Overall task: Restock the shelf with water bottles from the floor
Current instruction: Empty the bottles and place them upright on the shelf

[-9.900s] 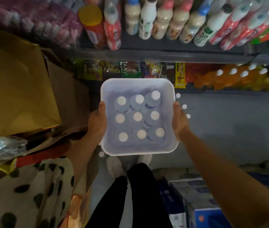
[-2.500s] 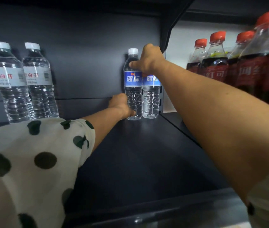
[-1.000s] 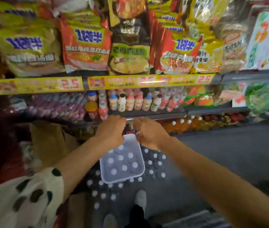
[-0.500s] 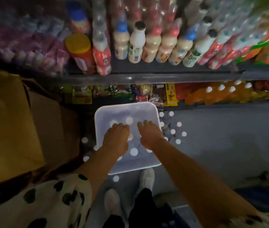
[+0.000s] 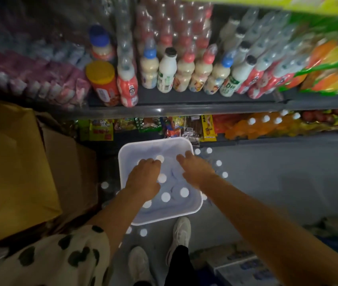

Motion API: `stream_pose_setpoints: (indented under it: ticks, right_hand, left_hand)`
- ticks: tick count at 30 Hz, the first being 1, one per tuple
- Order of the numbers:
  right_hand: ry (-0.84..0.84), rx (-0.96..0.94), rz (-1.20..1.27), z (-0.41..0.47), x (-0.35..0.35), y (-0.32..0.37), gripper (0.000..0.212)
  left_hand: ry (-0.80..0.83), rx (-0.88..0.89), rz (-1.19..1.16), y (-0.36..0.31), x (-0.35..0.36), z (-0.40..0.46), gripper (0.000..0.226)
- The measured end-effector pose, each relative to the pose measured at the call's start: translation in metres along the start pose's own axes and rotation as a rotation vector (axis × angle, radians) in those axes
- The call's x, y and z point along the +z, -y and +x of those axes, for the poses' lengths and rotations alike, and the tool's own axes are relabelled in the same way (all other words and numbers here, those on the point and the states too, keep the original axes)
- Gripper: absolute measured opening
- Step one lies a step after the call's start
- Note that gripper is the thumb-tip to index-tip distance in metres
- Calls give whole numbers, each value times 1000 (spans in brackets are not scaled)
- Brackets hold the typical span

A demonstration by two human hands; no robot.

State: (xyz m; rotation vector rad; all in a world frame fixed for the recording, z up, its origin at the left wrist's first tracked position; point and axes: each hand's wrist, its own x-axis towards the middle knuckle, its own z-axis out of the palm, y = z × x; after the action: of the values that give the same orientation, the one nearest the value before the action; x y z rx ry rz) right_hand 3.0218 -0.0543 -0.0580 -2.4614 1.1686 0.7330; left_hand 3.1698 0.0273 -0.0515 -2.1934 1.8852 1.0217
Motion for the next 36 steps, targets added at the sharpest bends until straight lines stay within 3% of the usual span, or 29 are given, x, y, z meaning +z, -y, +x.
stream_pose_setpoints:
  ticks: [5,9,16,21,24,31,36]
  right_hand:
    - [-123,-121,74,-81,-125,-8,34]
    - [-240,-275,131,-182,-258,-10,25]
    - [-405,-383,200,-335,-430,3,24]
    - [-521,-367,384,-395,-486,4,25]
    - [-615,-305,487,-425,-505,1,30]
    - [-730,-268,343,-473,-547,7,47]
    - [-888,-357,371,-493,-592,-20,56]
  left_hand:
    - [-25,81,-115,-37,-74,-35,60]
    - [-94,315,-293,-77,-156,-86,69]
    - [-7,525,-531,-138,-271,-169,65]
    - [-66,612,-556,-177,-338,-222,52]
    - [-113,658,-565,-194,-371,-248,57]
    - [-139,788,-512,-245,-439,-286,42]
    - [-130,881,-488,-288,-487,-295,39]
